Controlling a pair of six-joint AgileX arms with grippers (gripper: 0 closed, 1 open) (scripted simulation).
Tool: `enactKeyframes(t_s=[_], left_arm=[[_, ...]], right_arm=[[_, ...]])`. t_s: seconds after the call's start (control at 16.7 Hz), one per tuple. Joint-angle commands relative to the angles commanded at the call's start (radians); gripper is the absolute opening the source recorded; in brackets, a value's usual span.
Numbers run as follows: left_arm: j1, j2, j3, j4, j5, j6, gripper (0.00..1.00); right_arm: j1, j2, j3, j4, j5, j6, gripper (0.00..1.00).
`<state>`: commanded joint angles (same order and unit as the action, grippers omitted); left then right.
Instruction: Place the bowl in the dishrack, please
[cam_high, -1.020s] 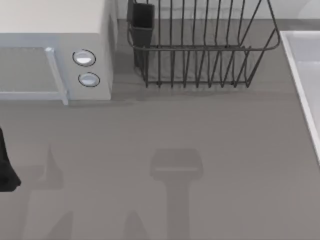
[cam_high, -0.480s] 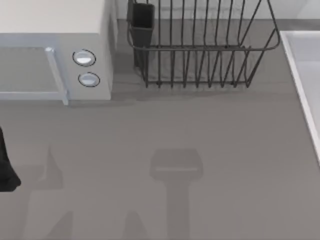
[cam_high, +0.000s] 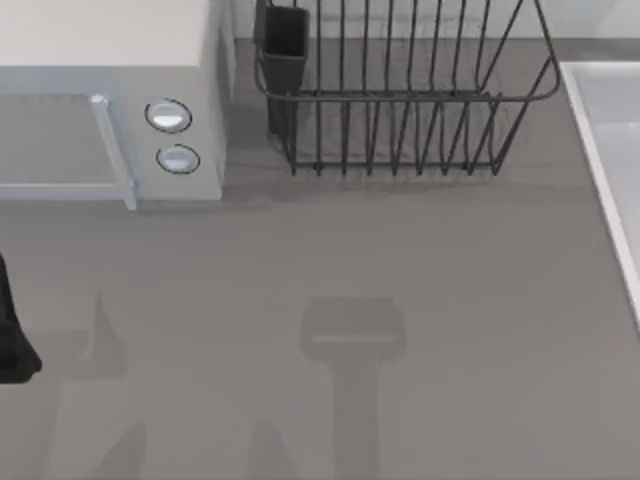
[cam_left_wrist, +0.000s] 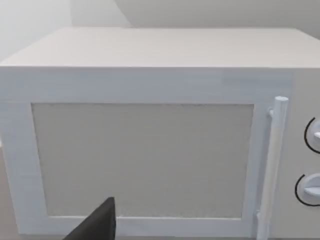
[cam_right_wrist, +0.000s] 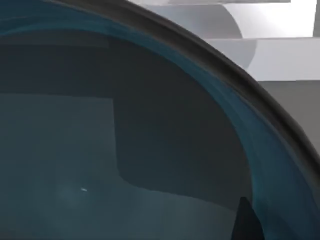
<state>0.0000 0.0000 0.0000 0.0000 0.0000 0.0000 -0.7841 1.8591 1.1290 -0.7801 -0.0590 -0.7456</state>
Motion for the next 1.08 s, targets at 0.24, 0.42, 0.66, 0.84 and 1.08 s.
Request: enactKeyframes(t_s=[0.24, 0.42, 0.66, 0.84, 1.08], left_arm=[[0.000, 0.000, 0.000, 0.000, 0.000, 0.000, 1.00], [0.000, 0.000, 0.000, 0.000, 0.000, 0.000, 1.00], [0.000, 0.000, 0.000, 0.000, 0.000, 0.000, 1.00], [0.000, 0.000, 0.000, 0.000, 0.000, 0.000, 1.00], [0.000, 0.000, 0.000, 0.000, 0.000, 0.000, 1.00]], right_arm=[[-0.011, -0.006, 0.152, -0.156, -0.002, -0.004, 0.00], [-0.013, -0.020, 0.333, -0.369, -0.001, -0.009, 0.00], [-0.011, -0.049, 0.566, -0.647, 0.000, -0.012, 0.00], [-0.007, -0.075, 0.676, -0.759, 0.000, -0.010, 0.00], [-0.006, -0.083, 0.697, -0.780, 0.000, -0.010, 0.00]])
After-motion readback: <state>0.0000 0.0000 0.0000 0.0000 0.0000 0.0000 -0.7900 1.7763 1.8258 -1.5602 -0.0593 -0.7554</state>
